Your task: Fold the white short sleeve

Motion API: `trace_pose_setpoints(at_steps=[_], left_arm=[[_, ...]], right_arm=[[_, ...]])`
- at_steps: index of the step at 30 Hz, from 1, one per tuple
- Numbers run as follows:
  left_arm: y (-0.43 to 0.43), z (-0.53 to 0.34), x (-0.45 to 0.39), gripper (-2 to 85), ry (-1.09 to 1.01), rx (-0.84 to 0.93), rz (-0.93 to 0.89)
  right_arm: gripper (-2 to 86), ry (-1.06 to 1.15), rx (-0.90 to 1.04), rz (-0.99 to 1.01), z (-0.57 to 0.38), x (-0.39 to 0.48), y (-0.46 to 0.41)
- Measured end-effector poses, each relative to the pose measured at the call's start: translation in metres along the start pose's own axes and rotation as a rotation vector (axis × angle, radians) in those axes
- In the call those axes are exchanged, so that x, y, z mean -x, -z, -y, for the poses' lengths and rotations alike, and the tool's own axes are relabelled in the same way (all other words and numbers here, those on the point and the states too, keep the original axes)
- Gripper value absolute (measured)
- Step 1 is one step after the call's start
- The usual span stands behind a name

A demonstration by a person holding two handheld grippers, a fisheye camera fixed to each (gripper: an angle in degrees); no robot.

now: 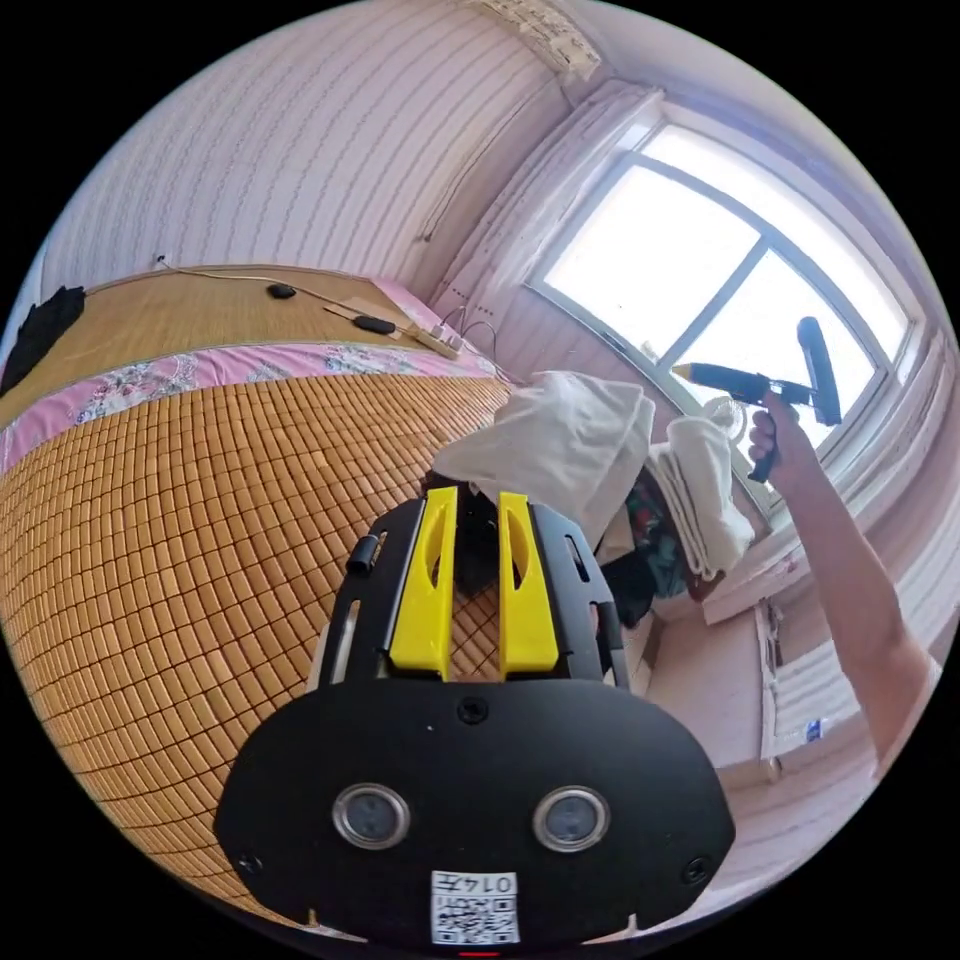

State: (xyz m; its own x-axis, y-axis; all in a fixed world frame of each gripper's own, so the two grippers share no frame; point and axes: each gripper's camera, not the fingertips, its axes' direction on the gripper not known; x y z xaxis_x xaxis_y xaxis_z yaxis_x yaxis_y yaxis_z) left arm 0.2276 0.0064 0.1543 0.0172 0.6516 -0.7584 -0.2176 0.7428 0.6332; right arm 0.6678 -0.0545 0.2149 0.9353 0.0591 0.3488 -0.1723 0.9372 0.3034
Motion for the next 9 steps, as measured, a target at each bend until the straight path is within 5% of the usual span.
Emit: trace_pose_setpoints(at_steps=[9], left_arm=[[-0.007,-0.141,-0.033,6.3,-0.245,0.236,-0.021]], right_arm=[[12.0,-0.050,0.095,-0.017,-0.246,0.051,0.009]])
